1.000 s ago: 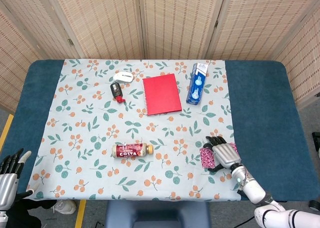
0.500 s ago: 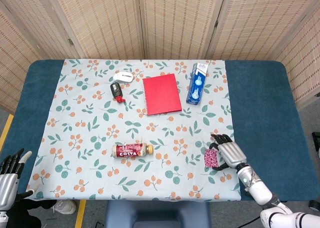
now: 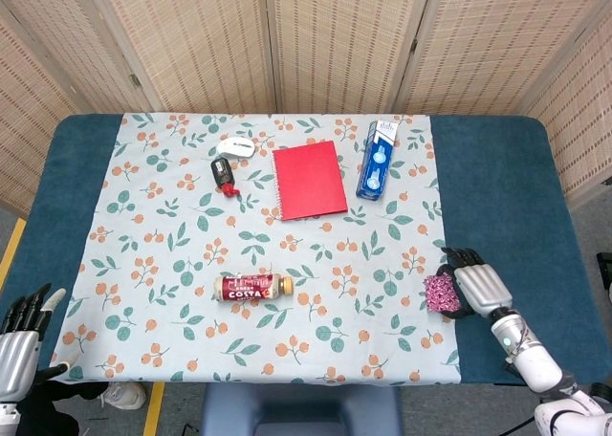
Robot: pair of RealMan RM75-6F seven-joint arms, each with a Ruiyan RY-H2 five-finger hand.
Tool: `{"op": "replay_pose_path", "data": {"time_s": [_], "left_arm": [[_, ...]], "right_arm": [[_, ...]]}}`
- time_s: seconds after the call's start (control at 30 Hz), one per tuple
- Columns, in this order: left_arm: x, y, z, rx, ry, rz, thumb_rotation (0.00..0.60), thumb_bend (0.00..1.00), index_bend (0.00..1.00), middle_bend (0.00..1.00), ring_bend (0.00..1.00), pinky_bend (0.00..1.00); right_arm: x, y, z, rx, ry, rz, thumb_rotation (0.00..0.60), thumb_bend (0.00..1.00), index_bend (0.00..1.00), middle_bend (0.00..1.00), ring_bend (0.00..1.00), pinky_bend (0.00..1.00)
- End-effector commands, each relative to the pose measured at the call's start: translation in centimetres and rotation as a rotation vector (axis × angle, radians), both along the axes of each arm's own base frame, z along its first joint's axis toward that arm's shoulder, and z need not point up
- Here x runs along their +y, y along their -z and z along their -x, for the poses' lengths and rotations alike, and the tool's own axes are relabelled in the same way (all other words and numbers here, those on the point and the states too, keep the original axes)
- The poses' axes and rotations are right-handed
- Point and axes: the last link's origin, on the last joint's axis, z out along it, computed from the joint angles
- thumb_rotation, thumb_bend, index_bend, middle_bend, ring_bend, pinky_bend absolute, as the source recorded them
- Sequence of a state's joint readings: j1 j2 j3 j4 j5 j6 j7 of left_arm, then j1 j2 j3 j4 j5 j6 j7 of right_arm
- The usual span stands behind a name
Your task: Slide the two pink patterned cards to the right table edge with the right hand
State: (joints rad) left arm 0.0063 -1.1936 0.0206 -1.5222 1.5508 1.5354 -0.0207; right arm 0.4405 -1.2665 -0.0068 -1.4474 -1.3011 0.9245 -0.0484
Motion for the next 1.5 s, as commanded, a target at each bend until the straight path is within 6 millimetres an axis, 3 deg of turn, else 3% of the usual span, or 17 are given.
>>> {"op": "replay_pose_path", "data": {"time_s": [0.03, 0.4, 1.27, 1.4, 1.5], "left_arm": [[0.0, 0.1, -0.2, 0.000, 0.006, 0.004, 0.600, 0.25, 0.12, 0.00, 0.09, 0.00], [-0.1, 0.1, -0.2, 0.005, -0.007, 0.005, 0.600, 0.25, 0.12, 0.00, 0.09, 0.00], [-0.3, 0.1, 0.0, 0.000, -0.009, 0.001, 0.600, 0.25, 0.12, 0.00, 0.09, 0.00], [-0.3, 0.0, 0.0, -0.001, -0.009, -0.004, 0.600, 0.25, 0.12, 0.00, 0.09, 0.00], [-0.2, -0.2, 0.1, -0.002, -0.010, -0.011, 0.600, 0.25, 0.12, 0.00, 0.09, 0.00]], "right_arm": [[0.0, 0.3, 0.7, 0.002, 0.011, -0.010, 0.519, 0.18, 0.32, 0.08, 0.00, 0.00], [-0.8, 1.1, 1.4, 0.016, 0.010, -0.030, 0.515, 0.18, 0.30, 0.08, 0.00, 0.00], [-0.6, 1.0, 2.0, 0.050, 0.017, -0.042, 0.512, 0.18, 0.20, 0.07, 0.00, 0.00], [-0.4, 0.2, 1.8, 0.030, 0.013, -0.010, 0.512, 0.18, 0.19, 0.07, 0.00, 0.00], [0.3, -1.6, 1.1, -0.017, -0.002, 0.074, 0.513, 0.18, 0.19, 0.07, 0.00, 0.00]]}}
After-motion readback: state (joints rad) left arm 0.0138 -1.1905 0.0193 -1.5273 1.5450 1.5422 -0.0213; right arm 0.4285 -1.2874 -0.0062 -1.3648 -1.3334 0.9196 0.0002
